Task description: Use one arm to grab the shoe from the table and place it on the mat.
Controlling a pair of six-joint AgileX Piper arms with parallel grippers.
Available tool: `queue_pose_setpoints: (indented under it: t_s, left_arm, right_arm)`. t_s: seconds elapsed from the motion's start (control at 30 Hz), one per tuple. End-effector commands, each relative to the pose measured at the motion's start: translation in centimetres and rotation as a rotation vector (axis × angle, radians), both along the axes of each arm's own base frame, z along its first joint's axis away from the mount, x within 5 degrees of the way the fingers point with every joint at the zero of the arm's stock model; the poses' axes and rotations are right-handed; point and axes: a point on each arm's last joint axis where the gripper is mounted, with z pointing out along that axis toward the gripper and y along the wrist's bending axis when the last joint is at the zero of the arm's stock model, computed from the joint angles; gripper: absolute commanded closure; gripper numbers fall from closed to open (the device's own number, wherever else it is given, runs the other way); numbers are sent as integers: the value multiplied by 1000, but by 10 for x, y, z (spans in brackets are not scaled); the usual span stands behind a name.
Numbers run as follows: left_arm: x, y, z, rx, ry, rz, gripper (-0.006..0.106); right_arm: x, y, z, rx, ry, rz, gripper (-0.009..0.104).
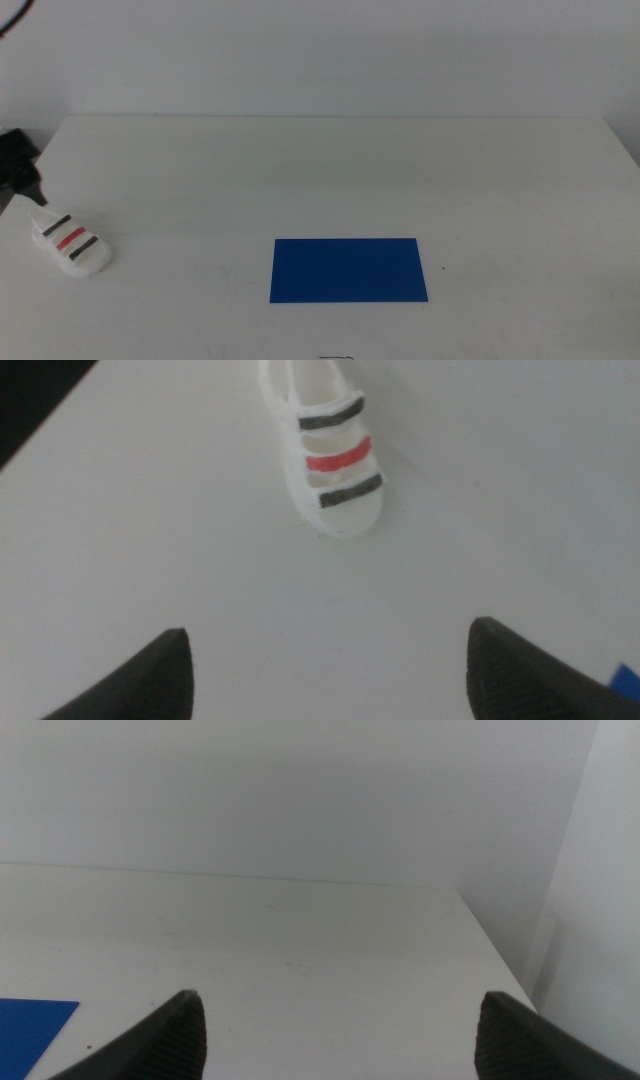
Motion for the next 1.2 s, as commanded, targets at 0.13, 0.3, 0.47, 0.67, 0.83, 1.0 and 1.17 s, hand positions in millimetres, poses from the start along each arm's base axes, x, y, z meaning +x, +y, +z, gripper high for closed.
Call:
queue_pose_setpoints:
  t_s: [0.13,0.3,0.47,0.67,0.83,1.0,1.17]
  left_arm:
    - [43,6,-16,-54,-19,118,7]
    - [71,12,-36,-79,38,203,7]
    - [94,16,-47,-78,67,227,7]
    - [115,23,-59,-57,96,272,7]
    - [128,29,-68,-19,103,300,8]
    - [147,32,-81,-10,171,281,13]
    - [159,32,-101,-41,263,296,22]
  right_arm:
    - [-2,0,14,-15,-113,1,1]
    - [-2,0,14,-15,-113,1,1]
    - [-2,0,14,-15,-113,1,1]
    - [-2,0,14,-15,-113,1,1]
    - [-2,0,14,-15,-113,1,1]
    - [-2,0,14,-15,-113,1,1]
    - [-2,0,14,-15,-113,1,1]
